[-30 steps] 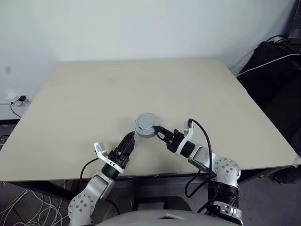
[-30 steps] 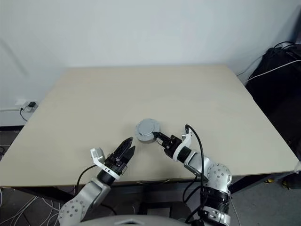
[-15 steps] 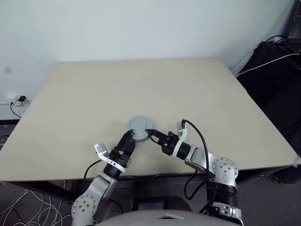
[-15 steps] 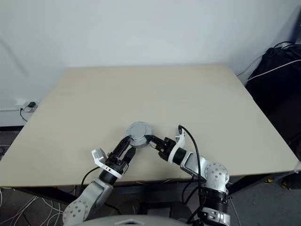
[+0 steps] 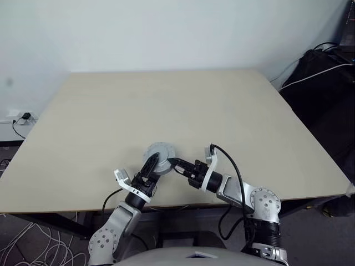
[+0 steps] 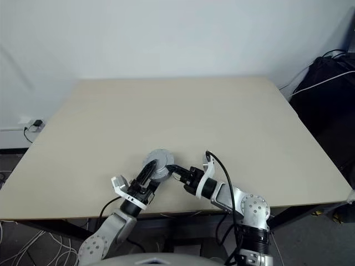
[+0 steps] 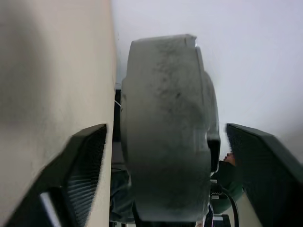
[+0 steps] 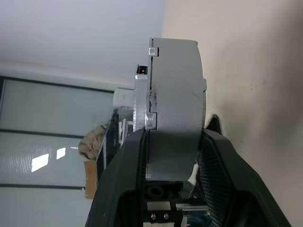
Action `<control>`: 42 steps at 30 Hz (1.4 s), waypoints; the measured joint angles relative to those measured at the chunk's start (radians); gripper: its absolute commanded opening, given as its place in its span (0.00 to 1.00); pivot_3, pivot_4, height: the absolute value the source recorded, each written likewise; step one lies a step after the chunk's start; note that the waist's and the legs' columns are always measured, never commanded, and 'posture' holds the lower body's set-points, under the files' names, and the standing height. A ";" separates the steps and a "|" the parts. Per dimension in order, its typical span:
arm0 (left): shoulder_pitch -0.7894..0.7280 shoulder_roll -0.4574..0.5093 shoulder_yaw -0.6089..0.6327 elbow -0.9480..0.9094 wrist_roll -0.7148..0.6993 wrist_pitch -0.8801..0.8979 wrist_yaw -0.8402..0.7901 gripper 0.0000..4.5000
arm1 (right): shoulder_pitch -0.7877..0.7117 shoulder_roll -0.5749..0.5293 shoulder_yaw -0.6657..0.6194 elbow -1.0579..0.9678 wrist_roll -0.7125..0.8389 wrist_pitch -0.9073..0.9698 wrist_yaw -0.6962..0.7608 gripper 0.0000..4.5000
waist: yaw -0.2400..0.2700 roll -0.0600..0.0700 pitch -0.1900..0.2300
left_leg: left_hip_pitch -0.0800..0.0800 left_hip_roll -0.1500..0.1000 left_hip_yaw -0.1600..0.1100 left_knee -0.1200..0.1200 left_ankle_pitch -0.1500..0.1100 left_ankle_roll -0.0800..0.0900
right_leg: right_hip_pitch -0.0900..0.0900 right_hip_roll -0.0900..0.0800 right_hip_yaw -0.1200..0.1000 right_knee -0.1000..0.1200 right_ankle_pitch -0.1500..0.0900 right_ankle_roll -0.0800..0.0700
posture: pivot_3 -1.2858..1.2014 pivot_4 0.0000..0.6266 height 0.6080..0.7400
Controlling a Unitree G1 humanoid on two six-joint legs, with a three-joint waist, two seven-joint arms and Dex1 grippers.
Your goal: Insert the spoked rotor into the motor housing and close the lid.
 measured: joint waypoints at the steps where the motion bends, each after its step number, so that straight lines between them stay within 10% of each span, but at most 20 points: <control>1: 0.000 0.000 0.000 0.001 -0.002 -0.001 0.000 0.65 | 0.000 -0.002 0.000 0.000 0.003 -0.002 0.000 0.28 | 0.000 0.000 0.000 | 0.000 0.000 0.000 0.000 0.000 0.000 | 0.000 0.000 0.000 0.000 0.000 0.000 | 0.52 0.00 1.00; 4: -0.001 0.000 -0.004 0.006 -0.018 -0.002 -0.005 0.46 | 0.003 -0.006 0.001 0.000 0.014 -0.006 -0.001 0.28 | 0.000 0.000 0.000 | 0.000 0.000 0.000 0.000 0.000 0.000 | 0.000 0.000 0.000 0.000 0.000 0.000 | 0.52 0.00 1.00; 13: -0.004 0.001 -0.013 0.018 -0.030 -0.024 -0.009 0.46 | 0.020 -0.039 0.065 -0.041 -0.056 -0.089 0.054 0.28 | 0.000 0.000 0.000 | 0.000 0.000 0.000 0.001 0.000 0.000 | 0.001 0.001 0.000 0.000 0.000 0.000 | 0.52 0.00 1.00; 23: -0.005 0.001 -0.016 0.030 -0.017 -0.036 0.000 0.46 | 0.024 -0.080 0.078 -0.077 -0.069 -0.134 0.098 1.00 | 0.000 0.000 0.000 | 0.000 0.001 0.000 0.002 0.000 0.000 | 0.001 0.001 0.000 0.000 0.001 0.000 | 0.52 0.00 1.00; 28: -0.006 0.001 -0.015 0.030 -0.005 -0.042 0.000 0.46 | 0.024 -0.103 0.089 -0.082 -0.073 -0.141 0.118 1.00 | 0.001 0.000 0.000 | 0.000 0.001 0.000 0.002 0.000 0.001 | 0.001 0.001 0.000 0.000 0.001 0.000 | 0.52 0.00 1.00; 42: -0.328 -0.007 0.209 0.181 0.149 -0.306 0.157 0.46 | 0.068 -0.344 0.539 -0.100 -1.022 -0.884 0.281 1.00 | 0.024 -0.008 -0.001 | 0.004 0.001 0.000 0.004 0.003 -0.002 | 0.006 0.009 -0.002 0.000 0.004 0.002 | 0.52 0.00 1.00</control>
